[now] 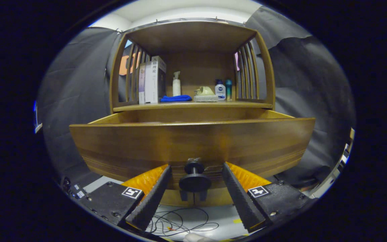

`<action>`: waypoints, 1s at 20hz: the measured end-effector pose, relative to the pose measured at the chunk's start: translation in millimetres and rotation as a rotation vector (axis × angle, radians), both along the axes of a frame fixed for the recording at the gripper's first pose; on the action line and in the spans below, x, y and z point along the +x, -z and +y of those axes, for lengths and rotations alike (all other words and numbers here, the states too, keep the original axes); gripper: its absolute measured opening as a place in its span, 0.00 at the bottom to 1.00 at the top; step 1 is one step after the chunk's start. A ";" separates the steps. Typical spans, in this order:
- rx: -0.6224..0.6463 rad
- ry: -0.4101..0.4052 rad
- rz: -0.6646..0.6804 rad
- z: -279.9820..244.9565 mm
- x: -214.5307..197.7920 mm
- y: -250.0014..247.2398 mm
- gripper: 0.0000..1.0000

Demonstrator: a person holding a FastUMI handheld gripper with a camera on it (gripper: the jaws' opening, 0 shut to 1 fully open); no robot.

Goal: Pull open the drawer, take out the items inside it, and place them on the countertop above the cabinet.

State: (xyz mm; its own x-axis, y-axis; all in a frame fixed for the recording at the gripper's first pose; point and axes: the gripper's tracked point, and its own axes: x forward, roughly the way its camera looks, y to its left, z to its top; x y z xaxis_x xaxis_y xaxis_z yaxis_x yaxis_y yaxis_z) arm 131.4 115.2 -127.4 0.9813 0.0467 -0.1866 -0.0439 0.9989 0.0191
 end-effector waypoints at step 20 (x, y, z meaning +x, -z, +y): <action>-0.007 0.029 -0.046 15.2 104.3 -14.5 1.00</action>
